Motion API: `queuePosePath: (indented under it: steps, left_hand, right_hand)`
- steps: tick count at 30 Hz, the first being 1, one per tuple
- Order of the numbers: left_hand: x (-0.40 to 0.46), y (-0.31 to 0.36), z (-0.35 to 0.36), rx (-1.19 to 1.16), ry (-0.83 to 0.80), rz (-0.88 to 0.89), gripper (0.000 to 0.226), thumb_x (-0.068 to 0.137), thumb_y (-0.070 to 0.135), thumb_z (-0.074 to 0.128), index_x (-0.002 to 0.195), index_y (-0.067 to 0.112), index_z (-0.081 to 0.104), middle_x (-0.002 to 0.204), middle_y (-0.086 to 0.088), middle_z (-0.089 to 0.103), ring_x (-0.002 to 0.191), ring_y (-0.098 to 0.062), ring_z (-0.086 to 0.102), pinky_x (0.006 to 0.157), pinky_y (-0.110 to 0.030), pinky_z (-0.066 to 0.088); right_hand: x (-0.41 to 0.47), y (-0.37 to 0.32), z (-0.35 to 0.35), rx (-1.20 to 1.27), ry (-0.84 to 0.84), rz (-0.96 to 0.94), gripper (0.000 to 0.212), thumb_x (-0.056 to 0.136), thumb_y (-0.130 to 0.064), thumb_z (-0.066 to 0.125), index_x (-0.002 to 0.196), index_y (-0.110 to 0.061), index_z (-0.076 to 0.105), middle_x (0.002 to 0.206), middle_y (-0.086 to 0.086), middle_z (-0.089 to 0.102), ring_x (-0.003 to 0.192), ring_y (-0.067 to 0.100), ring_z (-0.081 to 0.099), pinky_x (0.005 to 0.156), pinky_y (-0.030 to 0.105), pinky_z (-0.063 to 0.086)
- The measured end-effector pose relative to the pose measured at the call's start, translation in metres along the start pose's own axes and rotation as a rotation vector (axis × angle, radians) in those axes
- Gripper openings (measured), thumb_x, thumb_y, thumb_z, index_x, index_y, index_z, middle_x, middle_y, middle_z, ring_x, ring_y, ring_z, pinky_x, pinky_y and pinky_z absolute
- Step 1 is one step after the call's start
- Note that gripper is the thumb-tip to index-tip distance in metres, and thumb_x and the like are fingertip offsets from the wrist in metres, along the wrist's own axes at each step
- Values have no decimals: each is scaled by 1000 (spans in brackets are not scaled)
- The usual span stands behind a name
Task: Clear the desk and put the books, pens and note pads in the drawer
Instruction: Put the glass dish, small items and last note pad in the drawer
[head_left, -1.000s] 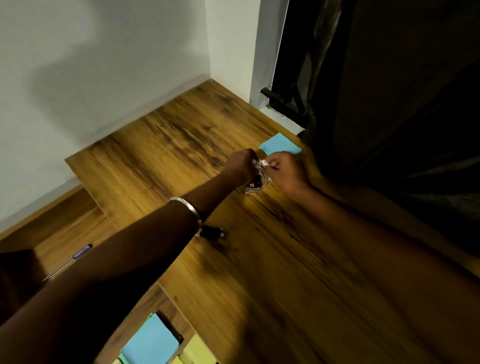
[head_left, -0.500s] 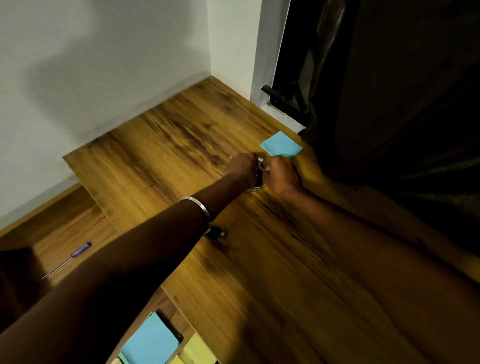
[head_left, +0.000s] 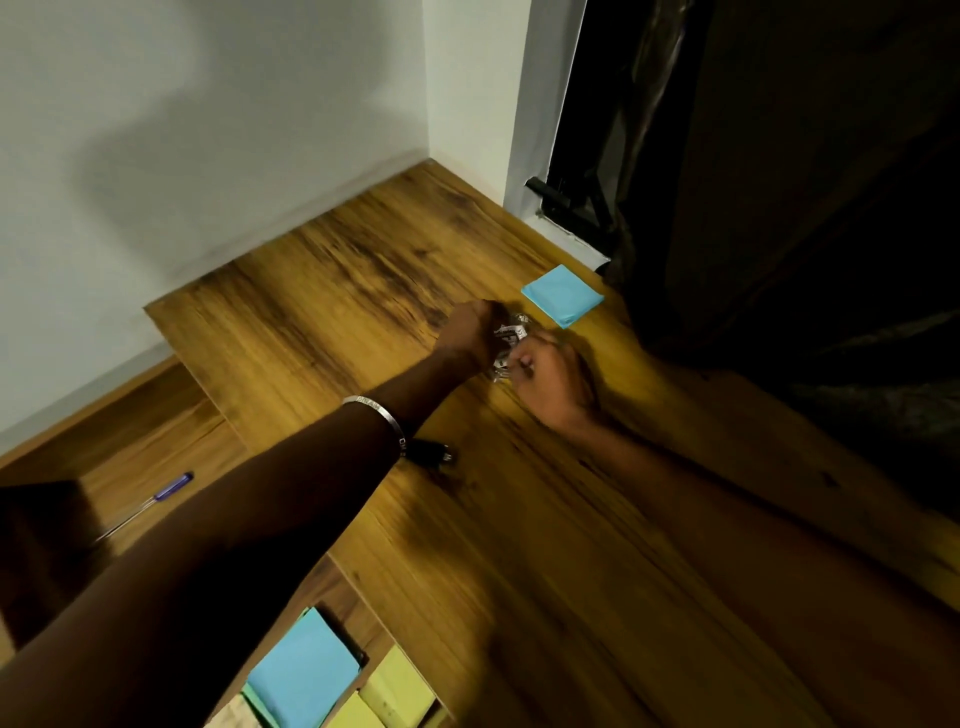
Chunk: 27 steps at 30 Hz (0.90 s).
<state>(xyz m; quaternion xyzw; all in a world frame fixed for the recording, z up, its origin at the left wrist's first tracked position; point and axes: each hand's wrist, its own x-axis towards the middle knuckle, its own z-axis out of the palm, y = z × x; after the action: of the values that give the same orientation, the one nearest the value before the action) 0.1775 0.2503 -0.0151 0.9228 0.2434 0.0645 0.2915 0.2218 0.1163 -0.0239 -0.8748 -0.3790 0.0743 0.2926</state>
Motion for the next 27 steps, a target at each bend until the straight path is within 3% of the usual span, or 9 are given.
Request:
queuePosePath:
  steps: [4, 7, 11, 14, 17, 20, 23, 27]
  left_hand:
    - [-11, -3, -5, -70, 75, -94, 20, 81, 16, 65, 100, 9, 70, 102, -13, 72, 98, -28, 66, 81, -32, 47]
    - [-22, -12, -7, -134, 93, -121, 17, 82, 17, 64, 97, 12, 70, 101, -8, 72, 98, -23, 66, 77, -26, 45]
    - [-39, -24, -11, -127, 94, -154, 19, 84, 21, 62, 94, 7, 71, 100, -14, 72, 97, -29, 66, 77, -34, 51]
    - [-50, -33, -13, -96, 74, -199, 21, 84, 21, 62, 98, 7, 69, 99, -14, 71, 95, -29, 66, 76, -35, 51]
    - [-59, -42, -14, -111, 64, -235, 24, 85, 24, 63, 103, 11, 70, 104, -10, 72, 100, -25, 65, 80, -32, 50]
    - [-65, -46, -14, -130, 71, -241, 24, 87, 24, 62, 106, 10, 69, 108, -9, 71, 103, -25, 65, 81, -29, 48]
    - [-67, -48, -14, -146, 75, -277, 25, 88, 23, 61, 108, 10, 68, 110, -10, 70, 104, -25, 63, 78, -25, 43]
    - [-64, -50, -14, -163, 86, -290, 25, 90, 25, 59, 107, 10, 68, 111, -11, 69, 107, -27, 63, 80, -28, 45]
  right_hand:
    - [-31, -19, 15, 79, -140, -46, 14, 86, -13, 65, 96, -5, 71, 97, 11, 67, 91, 22, 63, 73, 22, 46]
    - [-47, -31, 32, 58, -313, -13, 32, 89, -28, 64, 115, -9, 65, 109, 10, 66, 115, 24, 54, 87, 22, 40]
    - [-60, -43, 47, -5, -480, -1, 61, 86, -43, 64, 138, -14, 47, 151, 9, 34, 143, 25, 24, 113, 39, 28]
    - [-68, -47, 53, -15, -539, 20, 68, 86, -41, 65, 143, -16, 40, 157, 6, 19, 147, 22, 15, 116, 40, 22]
    - [-73, -46, 60, -7, -505, -3, 54, 89, -29, 64, 137, -13, 47, 155, 7, 24, 146, 23, 18, 114, 36, 24]
    - [-72, -44, 62, -10, -413, -30, 39, 88, -23, 64, 125, -11, 58, 144, 10, 40, 134, 27, 38, 108, 36, 35]
    - [-65, -41, 53, 37, -299, 8, 36, 86, -17, 68, 121, -8, 62, 133, 10, 50, 120, 26, 51, 99, 34, 47]
    - [-44, -33, 29, 80, -99, 134, 32, 84, -19, 69, 115, -12, 63, 124, 6, 54, 112, 22, 54, 90, 34, 50]
